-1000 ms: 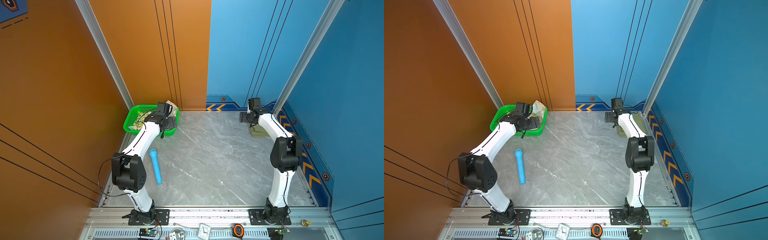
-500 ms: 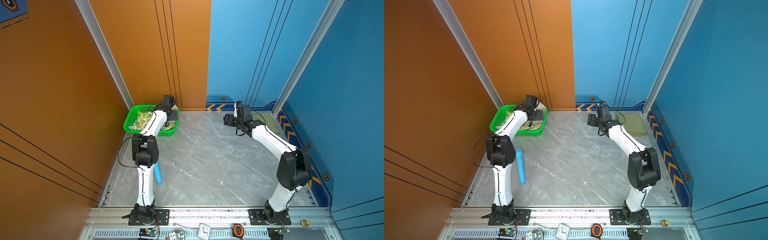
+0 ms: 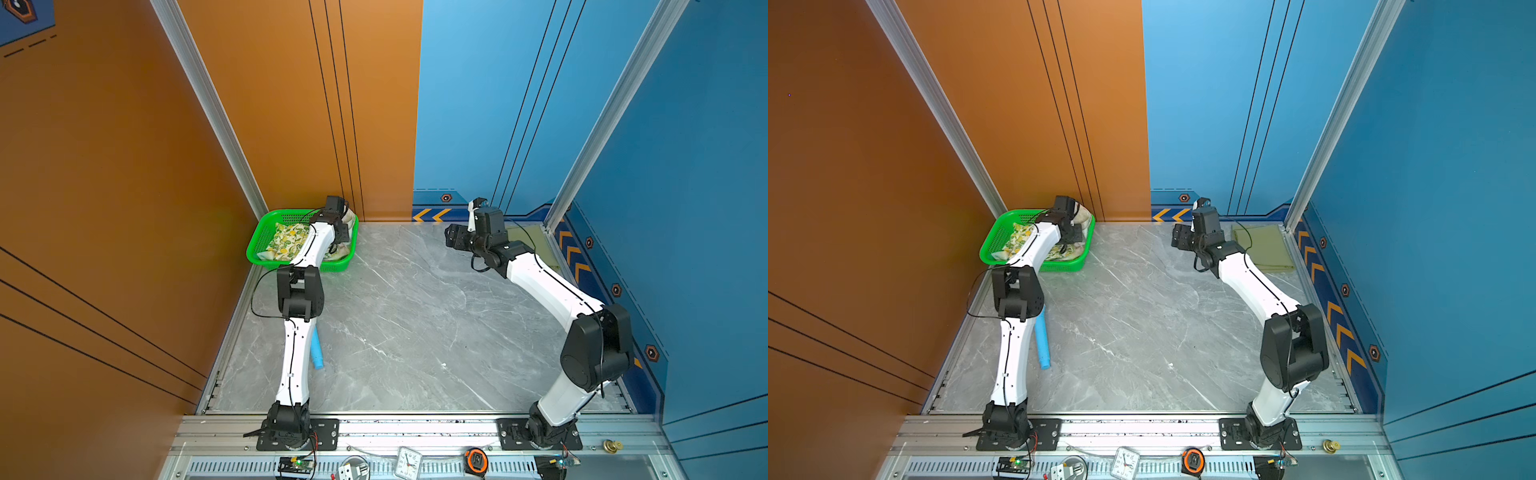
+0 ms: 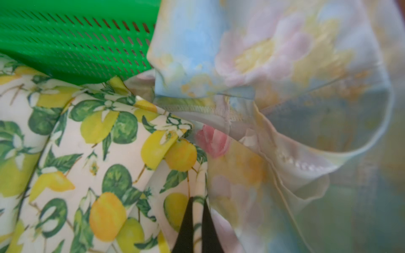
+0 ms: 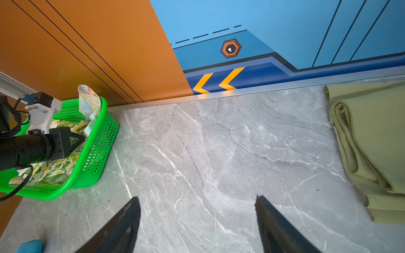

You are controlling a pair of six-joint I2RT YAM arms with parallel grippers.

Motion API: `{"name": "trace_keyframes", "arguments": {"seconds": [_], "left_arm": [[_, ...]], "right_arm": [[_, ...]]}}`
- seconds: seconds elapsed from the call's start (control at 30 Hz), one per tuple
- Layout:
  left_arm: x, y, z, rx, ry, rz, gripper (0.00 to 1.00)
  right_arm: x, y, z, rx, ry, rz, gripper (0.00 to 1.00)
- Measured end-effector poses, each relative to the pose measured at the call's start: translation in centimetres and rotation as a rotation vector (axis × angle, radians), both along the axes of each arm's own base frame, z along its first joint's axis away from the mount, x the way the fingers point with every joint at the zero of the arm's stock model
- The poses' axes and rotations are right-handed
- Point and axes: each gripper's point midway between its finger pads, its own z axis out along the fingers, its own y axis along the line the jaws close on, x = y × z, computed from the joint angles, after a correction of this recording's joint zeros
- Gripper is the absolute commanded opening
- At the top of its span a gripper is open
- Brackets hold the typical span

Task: Fold and stack skirts
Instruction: Pick up the skirt from the basket, then place the skirt at the center of the table.

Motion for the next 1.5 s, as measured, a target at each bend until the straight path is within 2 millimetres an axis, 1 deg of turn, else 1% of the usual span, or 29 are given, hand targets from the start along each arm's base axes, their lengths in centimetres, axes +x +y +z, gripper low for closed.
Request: {"name": "trace_keyframes", "arguments": {"seconds": [0.13, 0.23, 0.3, 0.43, 0.57, 0.63, 0.7, 0.77, 0.8, 0.87, 0.97, 1.03, 1.1, 1.13, 1.2, 1.3, 1.33, 1.37, 1.43, 1.5], "left_arm": [[0.2, 0.2, 1.6, -0.009, -0.029, 0.001, 0.00], [-0.1, 0.3, 4.1, -0.015, -0.062, 0.002, 0.00], [-0.5, 0.5, 6.9, -0.019, -0.100, 0.003, 0.00], [-1.8, 1.3, 14.8, -0.031, -0.230, 0.012, 0.00], [-3.6, 1.3, 22.6, -0.062, -0.371, -0.005, 0.00], [-4.4, 0.9, 25.6, -0.084, -0.430, -0.022, 0.00], [-5.3, 0.1, 28.1, -0.109, -0.475, -0.048, 0.00], [-6.3, -1.3, 30.3, -0.132, -0.516, -0.084, 0.00], [-6.7, -2.0, 31.1, -0.141, -0.530, -0.101, 0.00], [-8.0, -4.2, 32.9, -0.163, -0.559, -0.152, 0.00], [-10.1, -7.7, 35.5, -0.195, -0.598, -0.231, 0.00], [-12.3, -10.8, 37.5, -0.221, -0.628, -0.301, 0.00], [-14.5, -13.3, 39.2, -0.241, -0.657, -0.363, 0.00], [-16.0, -14.9, 40.2, -0.252, -0.672, -0.403, 0.00], [-18.3, -17.0, 41.5, -0.270, -0.693, -0.463, 0.00], [-21.6, -20.1, 42.8, -0.300, -0.709, -0.548, 0.00], [-22.6, -20.9, 42.9, -0.305, -0.708, -0.571, 0.00], [-23.1, -21.3, 42.9, -0.308, -0.705, -0.581, 0.00], [-23.9, -22.1, 42.2, -0.313, -0.684, -0.598, 0.00], [-23.9, -22.8, 40.6, -0.314, -0.644, -0.601, 0.00]], "right_arm": [[-0.2, 0.4, 0.0, -0.011, -0.003, -0.002, 0.82], [-0.4, 0.6, 0.0, -0.021, -0.007, -0.004, 0.82], [-0.8, 0.7, 0.1, -0.024, -0.008, -0.005, 0.82], [-1.8, 0.4, 1.0, -0.018, -0.024, -0.011, 0.82], [-2.6, -0.1, 1.6, 0.000, -0.033, -0.039, 0.82], [-2.9, -0.4, 1.5, 0.009, -0.029, -0.055, 0.82], [-3.2, -0.7, 1.2, 0.015, -0.021, -0.068, 0.82], [-3.7, -0.9, 0.8, 0.021, -0.012, -0.080, 0.82], [-3.9, -1.0, 0.7, 0.022, -0.009, -0.082, 0.82], [-4.6, -1.4, 0.6, 0.023, -0.007, -0.089, 0.83], [-5.8, -2.1, 1.3, 0.029, -0.024, -0.103, 0.83], [-6.8, -2.7, 2.1, 0.041, -0.044, -0.112, 0.83], [-7.8, -3.1, 2.9, 0.052, -0.064, -0.115, 0.83], [-8.3, -3.3, 3.2, 0.057, -0.074, -0.117, 0.83], [-9.5, -3.8, 3.8, 0.064, -0.092, -0.117, 0.84], [-11.0, -4.4, 4.3, 0.075, -0.114, -0.117, 0.85], [-11.6, -4.6, 4.5, 0.078, -0.120, -0.116, 0.85], [-12.1, -4.8, 4.7, 0.081, -0.125, -0.115, 0.85], [-13.0, -5.1, 5.1, 0.089, -0.138, -0.110, 0.85], [-13.8, -5.3, 5.4, 0.096, -0.146, -0.105, 0.86]]}}
